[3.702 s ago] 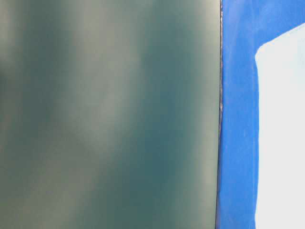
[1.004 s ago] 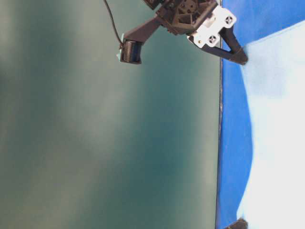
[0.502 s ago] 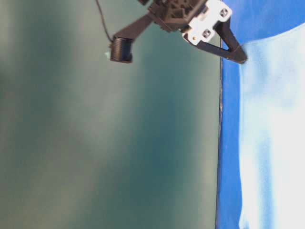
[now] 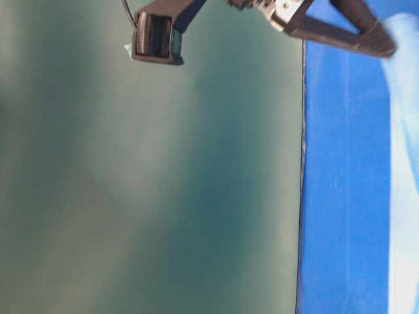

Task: Fold the light blue towel.
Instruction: 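Pull both far corners toward the near edge, folding the towel in half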

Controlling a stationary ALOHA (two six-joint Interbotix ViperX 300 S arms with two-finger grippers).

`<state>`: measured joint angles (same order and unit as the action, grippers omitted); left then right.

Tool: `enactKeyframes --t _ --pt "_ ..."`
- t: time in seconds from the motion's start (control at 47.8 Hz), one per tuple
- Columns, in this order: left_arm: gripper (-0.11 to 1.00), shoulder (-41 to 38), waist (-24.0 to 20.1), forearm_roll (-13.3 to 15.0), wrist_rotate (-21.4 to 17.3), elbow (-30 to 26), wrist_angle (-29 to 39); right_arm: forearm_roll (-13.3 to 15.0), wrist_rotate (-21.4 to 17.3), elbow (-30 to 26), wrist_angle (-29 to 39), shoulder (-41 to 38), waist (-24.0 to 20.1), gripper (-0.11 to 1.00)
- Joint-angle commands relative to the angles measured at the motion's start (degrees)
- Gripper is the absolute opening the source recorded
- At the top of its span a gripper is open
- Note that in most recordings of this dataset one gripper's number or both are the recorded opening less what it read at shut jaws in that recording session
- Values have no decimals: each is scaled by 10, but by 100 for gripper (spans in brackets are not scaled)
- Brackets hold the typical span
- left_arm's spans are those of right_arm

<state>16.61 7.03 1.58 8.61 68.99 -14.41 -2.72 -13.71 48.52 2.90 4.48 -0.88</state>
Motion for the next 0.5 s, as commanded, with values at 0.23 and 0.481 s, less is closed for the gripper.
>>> enactKeyframes --t 0.23,0.481 --pt "1 -27 96 0 48 -21 -2 -3 -52 -11 -13 -18 -70 1" --pt "1 -63 138 1 51 -51 -1 -3 -71 -18 -24 -36 -100 1"
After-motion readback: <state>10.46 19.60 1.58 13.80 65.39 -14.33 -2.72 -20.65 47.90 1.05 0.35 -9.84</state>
